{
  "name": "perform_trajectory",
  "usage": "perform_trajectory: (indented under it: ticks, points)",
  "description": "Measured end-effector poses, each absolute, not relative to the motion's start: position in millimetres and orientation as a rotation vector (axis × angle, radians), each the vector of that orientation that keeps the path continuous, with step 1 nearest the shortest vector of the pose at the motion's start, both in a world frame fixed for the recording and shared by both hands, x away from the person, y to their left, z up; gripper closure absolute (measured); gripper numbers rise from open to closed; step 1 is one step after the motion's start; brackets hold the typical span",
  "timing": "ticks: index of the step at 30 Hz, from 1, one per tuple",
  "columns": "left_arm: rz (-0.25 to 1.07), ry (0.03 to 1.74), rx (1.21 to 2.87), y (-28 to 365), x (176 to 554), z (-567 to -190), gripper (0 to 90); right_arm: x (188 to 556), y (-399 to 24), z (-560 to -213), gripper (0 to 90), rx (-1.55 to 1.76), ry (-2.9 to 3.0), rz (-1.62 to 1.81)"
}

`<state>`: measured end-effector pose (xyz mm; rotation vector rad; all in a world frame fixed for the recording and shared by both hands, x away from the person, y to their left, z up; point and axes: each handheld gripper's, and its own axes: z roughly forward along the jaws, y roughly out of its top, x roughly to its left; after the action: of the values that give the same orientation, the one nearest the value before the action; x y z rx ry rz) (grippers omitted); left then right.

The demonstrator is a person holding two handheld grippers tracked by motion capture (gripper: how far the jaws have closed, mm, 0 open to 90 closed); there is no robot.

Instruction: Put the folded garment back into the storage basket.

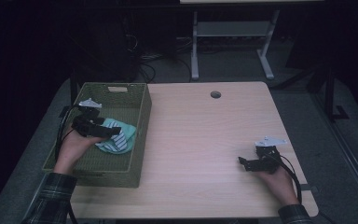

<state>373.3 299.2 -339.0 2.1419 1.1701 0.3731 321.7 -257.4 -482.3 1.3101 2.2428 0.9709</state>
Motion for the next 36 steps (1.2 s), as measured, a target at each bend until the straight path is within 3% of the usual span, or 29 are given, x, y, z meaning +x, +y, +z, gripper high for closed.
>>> perform_trajectory:
  ticks: [36]
  points:
    - [0.292, 0.888, 2.111, 198.9, 361.6, -305.3, 13.6, 321.7, -257.3, -482.3, 10.1, 1.311, 2.244, 0.972]
